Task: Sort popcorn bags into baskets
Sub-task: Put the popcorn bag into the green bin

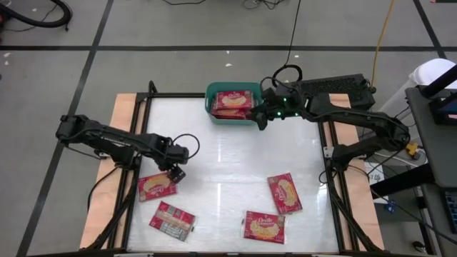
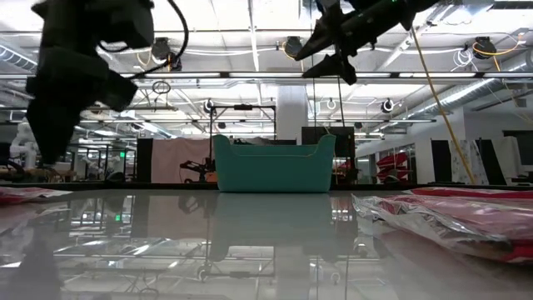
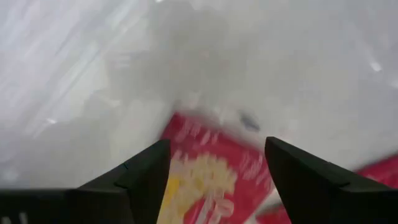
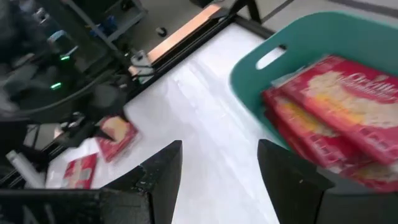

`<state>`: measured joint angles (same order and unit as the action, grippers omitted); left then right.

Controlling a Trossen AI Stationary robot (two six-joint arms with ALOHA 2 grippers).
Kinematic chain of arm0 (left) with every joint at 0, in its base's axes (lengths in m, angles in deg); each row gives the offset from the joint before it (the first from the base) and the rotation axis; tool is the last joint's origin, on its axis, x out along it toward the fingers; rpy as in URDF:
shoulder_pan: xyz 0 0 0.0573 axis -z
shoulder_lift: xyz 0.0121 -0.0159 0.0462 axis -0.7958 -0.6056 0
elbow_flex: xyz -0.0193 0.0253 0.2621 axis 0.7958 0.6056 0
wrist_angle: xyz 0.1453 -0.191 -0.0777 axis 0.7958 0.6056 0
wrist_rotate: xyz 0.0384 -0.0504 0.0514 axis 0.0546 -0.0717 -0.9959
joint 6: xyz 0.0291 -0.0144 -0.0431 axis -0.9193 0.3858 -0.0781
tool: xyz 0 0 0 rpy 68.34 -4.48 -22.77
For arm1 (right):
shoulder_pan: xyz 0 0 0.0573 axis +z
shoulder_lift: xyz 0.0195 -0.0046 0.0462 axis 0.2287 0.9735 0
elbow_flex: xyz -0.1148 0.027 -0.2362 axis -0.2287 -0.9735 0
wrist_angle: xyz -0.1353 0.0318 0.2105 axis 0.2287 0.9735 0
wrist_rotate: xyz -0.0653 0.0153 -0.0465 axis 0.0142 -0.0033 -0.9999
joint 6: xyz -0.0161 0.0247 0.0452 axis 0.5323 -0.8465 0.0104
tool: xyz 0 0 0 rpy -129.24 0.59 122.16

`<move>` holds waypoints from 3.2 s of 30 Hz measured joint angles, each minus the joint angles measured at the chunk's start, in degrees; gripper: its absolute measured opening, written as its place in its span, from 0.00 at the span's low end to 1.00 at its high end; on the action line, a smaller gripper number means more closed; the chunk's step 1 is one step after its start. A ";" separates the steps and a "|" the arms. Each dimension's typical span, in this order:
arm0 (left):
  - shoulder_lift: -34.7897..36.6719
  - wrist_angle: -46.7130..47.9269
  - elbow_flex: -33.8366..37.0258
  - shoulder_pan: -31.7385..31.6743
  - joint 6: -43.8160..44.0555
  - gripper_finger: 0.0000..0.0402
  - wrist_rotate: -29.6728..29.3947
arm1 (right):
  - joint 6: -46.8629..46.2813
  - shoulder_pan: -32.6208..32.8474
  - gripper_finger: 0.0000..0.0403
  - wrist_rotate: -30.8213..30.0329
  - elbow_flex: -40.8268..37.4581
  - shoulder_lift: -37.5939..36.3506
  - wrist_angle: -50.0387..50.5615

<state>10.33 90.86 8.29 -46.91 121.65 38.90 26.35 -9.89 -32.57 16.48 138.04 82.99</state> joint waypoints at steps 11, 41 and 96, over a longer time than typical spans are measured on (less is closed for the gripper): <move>0.00 -16.30 11.25 -0.06 2.49 0.50 5.42 | -1.79 4.38 0.50 -0.01 0.00 0.10 0.53; 5.95 -18.48 14.20 -4.62 0.41 0.20 -4.42 | -2.80 5.75 0.50 0.23 0.00 0.10 0.73; 5.33 -36.58 -11.07 -8.04 -8.70 0.00 -34.83 | -0.11 18.29 0.52 -12.49 0.00 0.10 1.74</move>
<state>15.66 54.29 -2.78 -54.94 112.95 4.07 26.24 8.40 -45.06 16.48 138.14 84.73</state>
